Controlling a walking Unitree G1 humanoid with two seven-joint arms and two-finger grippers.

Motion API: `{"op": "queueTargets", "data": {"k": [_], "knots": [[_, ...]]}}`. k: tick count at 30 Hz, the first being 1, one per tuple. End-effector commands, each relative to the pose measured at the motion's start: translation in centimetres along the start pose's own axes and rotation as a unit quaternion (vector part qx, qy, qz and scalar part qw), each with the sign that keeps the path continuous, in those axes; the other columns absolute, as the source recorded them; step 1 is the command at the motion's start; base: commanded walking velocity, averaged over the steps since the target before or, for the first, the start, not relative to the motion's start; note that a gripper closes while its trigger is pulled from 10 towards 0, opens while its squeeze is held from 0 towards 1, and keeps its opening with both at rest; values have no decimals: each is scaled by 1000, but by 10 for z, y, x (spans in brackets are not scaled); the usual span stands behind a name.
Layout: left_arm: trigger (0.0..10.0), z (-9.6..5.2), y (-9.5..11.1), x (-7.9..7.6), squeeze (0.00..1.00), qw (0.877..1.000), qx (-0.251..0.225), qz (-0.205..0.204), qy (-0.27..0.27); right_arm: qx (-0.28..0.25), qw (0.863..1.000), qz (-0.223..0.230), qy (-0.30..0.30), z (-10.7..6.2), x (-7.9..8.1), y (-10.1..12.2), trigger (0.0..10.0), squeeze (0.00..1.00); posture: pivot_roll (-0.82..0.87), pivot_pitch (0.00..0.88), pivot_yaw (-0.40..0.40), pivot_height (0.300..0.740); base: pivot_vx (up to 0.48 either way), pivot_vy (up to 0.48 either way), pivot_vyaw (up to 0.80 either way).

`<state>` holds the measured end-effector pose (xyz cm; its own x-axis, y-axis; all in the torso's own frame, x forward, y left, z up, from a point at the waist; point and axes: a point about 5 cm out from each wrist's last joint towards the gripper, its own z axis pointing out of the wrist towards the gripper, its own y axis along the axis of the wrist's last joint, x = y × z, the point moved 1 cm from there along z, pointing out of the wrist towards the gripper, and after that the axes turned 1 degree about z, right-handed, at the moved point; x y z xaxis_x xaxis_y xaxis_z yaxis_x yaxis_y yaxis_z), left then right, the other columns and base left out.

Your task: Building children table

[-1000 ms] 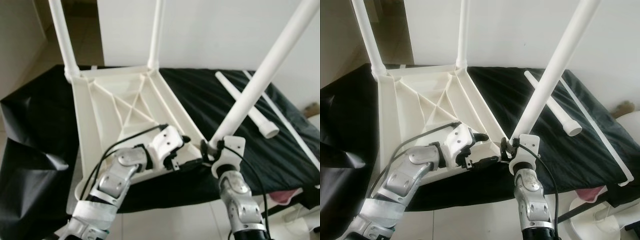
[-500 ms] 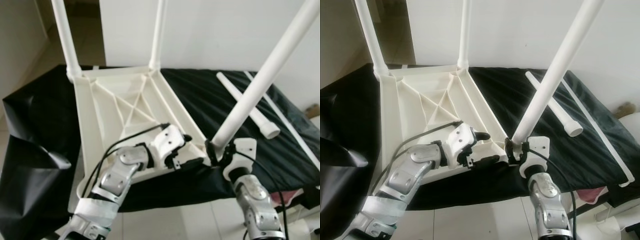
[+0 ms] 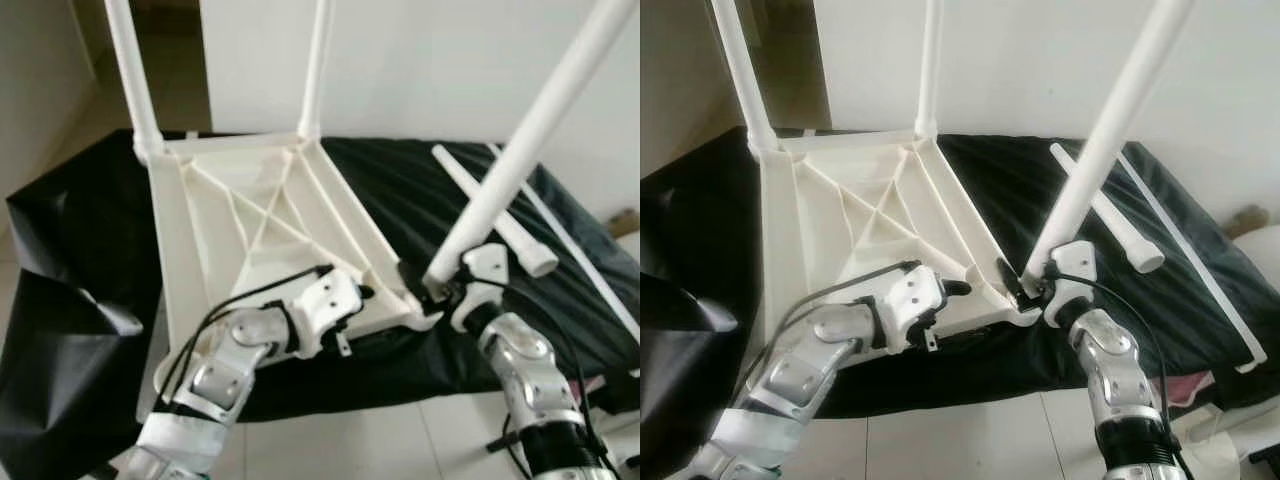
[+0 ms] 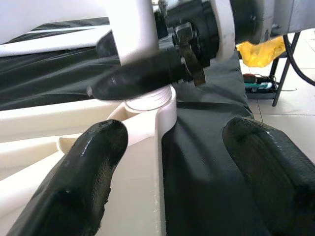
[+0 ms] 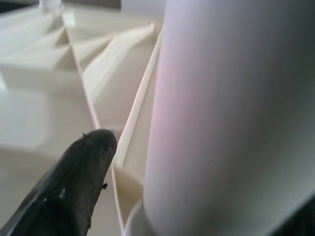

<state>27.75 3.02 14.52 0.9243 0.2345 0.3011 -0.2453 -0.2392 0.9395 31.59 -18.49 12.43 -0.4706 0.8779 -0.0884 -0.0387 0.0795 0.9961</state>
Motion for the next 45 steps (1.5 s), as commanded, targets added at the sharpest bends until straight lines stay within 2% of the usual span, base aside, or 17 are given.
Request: {"op": "queueTargets", "data": {"k": [1, 2, 3, 4, 9, 17, 18, 23, 26, 30, 34, 36, 37, 38, 40, 44, 45], "knots": [[10000, 5, 1, 0, 0, 1000, 1, 3, 25, 13, 1000, -12, 21, 3, 0, -3, 9294, 0, 53, 0, -77, 740, 0, 0, 0], [10000, 5, 1, 0, 0, 1000, 1, 3, 25, 13, 1000, -12, 21, 3, 0, -3, 9294, 0, 53, 0, -77, 740, 0, 0, 0], [10000, 7, 5, -2, 0, 1000, -5, 6, 22, 18, 999, -14, 31, 4, -3, -5, 3255, 0, 66, 0, -80, 740, 0, 0, 0], [10000, 8, 7, -3, 0, 1000, -8, 7, 21, 18, 999, -13, 34, 4, -4, -5, 0, 0, 71, 0, -81, 740, 0, 0, 0], [10000, 8, 9, -5, 0, 1000, -10, 6, 21, 22, 999, -18, 35, 2, -9, -7, 0, 0, 72, 0, -81, 740, 0, 0, 0], [10000, 9, 10, -4, 0, 1000, -13, 0, 23, 27, 999, 0, 17, -4, -10, -17, 0, 0, 59, 0, -73, 740, 0, 0, 0], [10000, 9, 10, -4, 0, 1000, -14, 0, 23, 27, 1000, 6, 11, -5, -9, -19, 10000, 0, 54, 0, -73, 740, 0, 0, 0], [10000, 10, 15, -3, 0, 999, -29, -10, 25, 31, 998, 21, -50, -8, -11, -24, 10000, 0, 44, 0, -73, 740, 0, 0, 0], [10000, 11, 15, 0, 0, 999, -27, -13, 33, 56, 991, 22, -122, -9, -15, -30, 10000, 0, 38, 0, -71, 740, 0, 0, 0], [10000, 10, 12, 2, 0, 999, -21, -13, 41, 57, 986, 35, -151, -8, -14, -30, 10000, 0, 31, 0, -66, 740, 0, 0, 0], [10000, 11, 9, 14, 0, 997, -8, -23, 70, 58, 962, 70, -259, -6, -14, -27, 10000, 0, 29, 0, -53, 740, 0, 0, 0], [10000, 10, 10, 15, 0, 997, -12, -23, 72, 56, 959, 74, -267, -6, -13, -26, 10000, 0, 29, 0, -53, 740, 0, 0, 0], [10000, 9, 10, 18, 0, 996, -10, -21, 81, 57, 948, 84, -301, -4, -10, -25, 10000, 0, 30, 0, -53, 740, 0, 0, 0], [10000, 9, 10, 18, 0, 996, -10, -21, 81, 57, 948, 84, -301, -4, -10, -25, 10000, 0, 30, 0, -53, 740, 0, 0, 0], [10000, 7, 10, 24, 0, 995, -7, -21, 95, 49, 935, 84, -341, -2, -2, -25, 10000, 0, 30, 0, -53, 740, 0, 0, 0], [10000, 4, 11, 30, 0, 993, -11, -21, 113, 54, 906, 119, -402, 2, 12, -29, 10000, 0, 43, 0, -65, 740, 0, 0, 0], [10000, 4, 11, 30, 0, 993, -11, -21, 113, 54, 906, 119, -402, 2, 12, -29, 10000, 0, 43, 0, -65, 740, 0, 0, 0]]}}
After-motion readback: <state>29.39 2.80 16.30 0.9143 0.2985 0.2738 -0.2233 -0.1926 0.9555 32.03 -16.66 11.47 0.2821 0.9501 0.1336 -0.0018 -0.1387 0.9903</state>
